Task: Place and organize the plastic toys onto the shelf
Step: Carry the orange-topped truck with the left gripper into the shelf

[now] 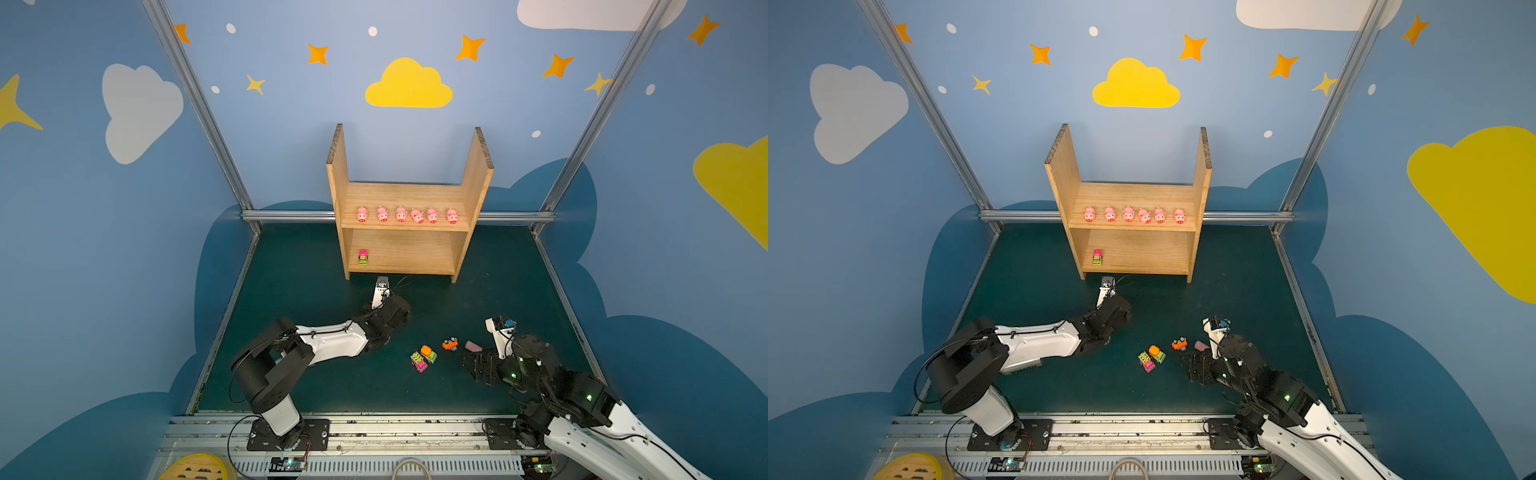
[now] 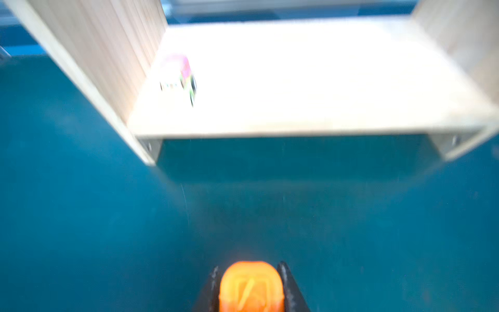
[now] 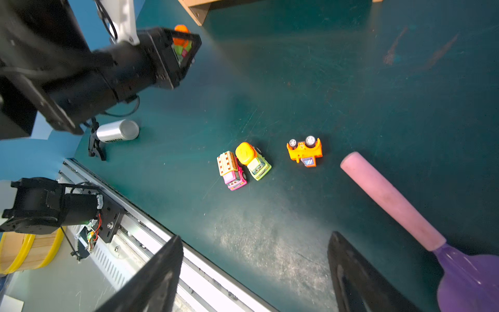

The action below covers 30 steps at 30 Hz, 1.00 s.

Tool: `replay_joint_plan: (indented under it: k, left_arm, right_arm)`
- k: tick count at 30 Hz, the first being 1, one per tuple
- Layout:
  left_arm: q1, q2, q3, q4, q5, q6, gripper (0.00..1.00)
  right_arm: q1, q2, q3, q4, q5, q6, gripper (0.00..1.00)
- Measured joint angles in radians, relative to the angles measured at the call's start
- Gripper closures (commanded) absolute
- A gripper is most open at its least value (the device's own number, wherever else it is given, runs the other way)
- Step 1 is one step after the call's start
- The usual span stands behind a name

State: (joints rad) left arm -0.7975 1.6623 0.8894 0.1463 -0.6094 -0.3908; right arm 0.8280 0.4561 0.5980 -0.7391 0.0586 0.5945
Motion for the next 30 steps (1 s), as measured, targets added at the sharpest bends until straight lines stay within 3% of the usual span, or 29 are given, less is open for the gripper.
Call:
replay_joint_plan:
  k: [11, 30]
  left_arm:
    - [0.167, 0.085, 0.241, -0.018, 0.13, 0.08, 0.79]
    - [0.232, 0.231, 0.362, -0.039, 0.227, 0.114, 0.77]
  right_arm:
    - [-0.01, 0.036, 0.027, -0.001, 0.027, -0.013, 0.17]
    - [-0.035, 0.095, 0.027, 0.01, 0.029, -0.023, 0.17]
